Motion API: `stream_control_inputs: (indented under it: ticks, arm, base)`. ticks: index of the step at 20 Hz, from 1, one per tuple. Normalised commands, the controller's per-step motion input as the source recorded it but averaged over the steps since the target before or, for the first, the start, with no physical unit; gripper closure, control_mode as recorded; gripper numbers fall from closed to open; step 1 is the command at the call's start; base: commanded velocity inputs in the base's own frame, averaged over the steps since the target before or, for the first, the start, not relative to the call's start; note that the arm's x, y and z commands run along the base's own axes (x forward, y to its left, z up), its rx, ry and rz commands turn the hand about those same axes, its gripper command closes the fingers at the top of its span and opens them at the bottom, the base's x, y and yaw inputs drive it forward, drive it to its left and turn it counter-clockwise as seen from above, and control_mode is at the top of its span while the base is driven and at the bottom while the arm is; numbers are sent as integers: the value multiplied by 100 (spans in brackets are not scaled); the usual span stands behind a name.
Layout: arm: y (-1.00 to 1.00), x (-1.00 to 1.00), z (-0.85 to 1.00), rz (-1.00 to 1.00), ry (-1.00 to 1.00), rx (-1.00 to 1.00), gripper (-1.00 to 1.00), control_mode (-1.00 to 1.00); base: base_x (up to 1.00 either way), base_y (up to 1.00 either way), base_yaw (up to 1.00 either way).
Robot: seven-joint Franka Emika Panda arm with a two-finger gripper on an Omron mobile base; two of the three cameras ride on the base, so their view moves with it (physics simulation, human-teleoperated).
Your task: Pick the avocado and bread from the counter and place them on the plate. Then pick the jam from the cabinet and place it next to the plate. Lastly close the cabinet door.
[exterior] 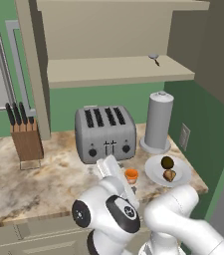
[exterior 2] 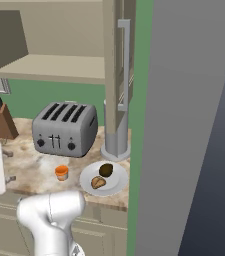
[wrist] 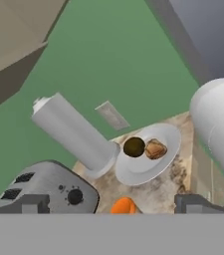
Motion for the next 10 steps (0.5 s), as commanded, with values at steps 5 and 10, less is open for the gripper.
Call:
stream_control_inputs:
  ticks: [5,10]
  arm:
    - [75,0,35,-5,-3,-9,-100,-100]
    - [65,0,22,-6,-1,-8,-100,-100]
  base:
    - [0,0,0]
    - [0,0,0]
